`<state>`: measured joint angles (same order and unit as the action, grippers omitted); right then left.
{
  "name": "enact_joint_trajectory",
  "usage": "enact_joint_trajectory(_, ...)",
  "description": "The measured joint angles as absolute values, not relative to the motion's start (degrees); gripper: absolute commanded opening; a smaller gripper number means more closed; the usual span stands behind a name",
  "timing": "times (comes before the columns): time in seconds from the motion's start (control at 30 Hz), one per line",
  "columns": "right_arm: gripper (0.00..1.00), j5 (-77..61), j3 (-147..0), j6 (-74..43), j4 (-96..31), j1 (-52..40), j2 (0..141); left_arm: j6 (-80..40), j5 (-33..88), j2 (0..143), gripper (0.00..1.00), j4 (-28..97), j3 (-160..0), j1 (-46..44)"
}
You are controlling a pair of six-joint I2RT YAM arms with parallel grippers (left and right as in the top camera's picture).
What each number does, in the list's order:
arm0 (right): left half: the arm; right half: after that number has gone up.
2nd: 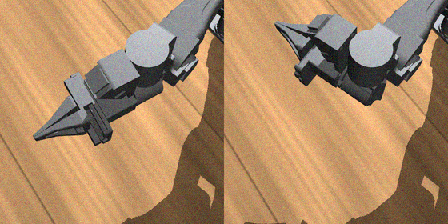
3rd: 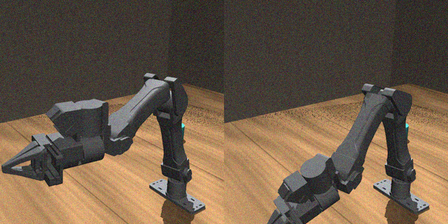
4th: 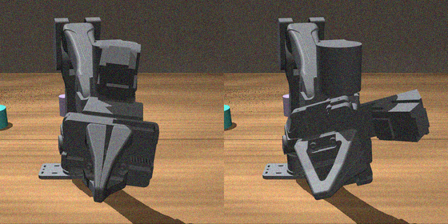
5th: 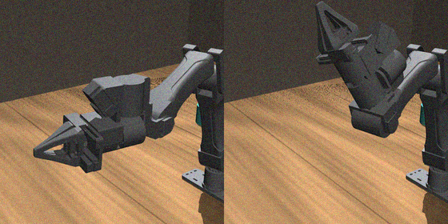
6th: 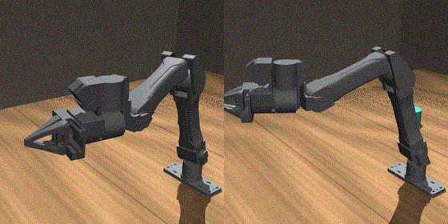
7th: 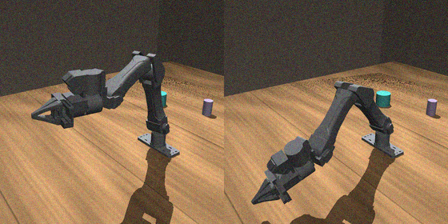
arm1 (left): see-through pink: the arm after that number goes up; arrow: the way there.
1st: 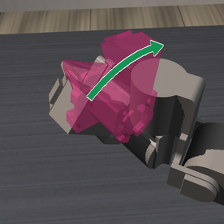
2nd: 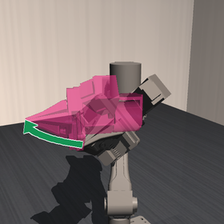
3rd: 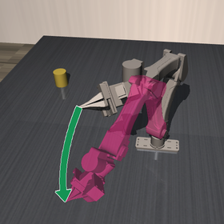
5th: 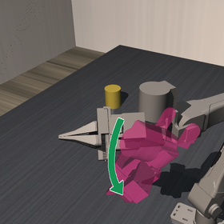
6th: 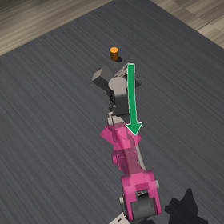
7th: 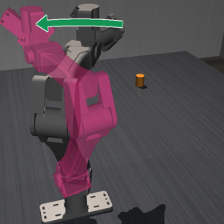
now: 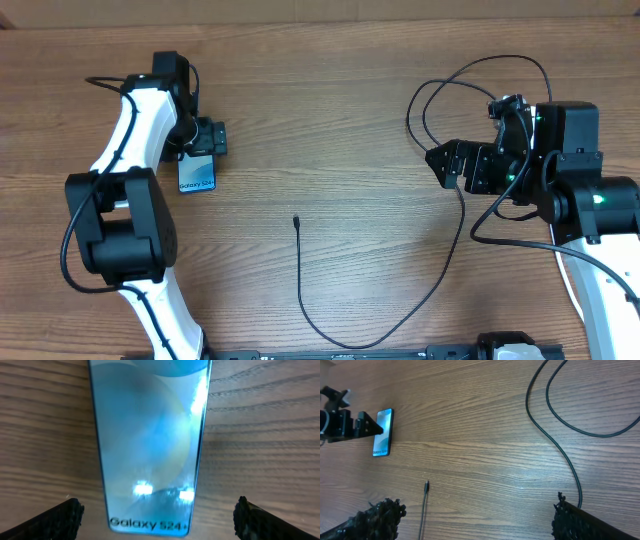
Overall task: Plug charger to phone and switch on socket
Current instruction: 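Lower the open left gripper onto the phone's top end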
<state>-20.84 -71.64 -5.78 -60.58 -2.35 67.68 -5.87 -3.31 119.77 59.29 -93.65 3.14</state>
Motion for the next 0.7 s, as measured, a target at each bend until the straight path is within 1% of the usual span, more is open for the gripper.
enact_joint_trajectory(0.43, 1.00, -20.8, -71.6, -5.8, -60.7, -2.3, 67.7, -6.1, -3.9, 122.8, 0.95, 56.1, -93.7, 3.1)
enact_joint_trajectory(0.7, 1.00, -20.8, -71.6, -5.8, -60.9, -2.3, 67.7, -6.0, -4.2, 123.0, 0.95, 55.4, -93.7, 3.2)
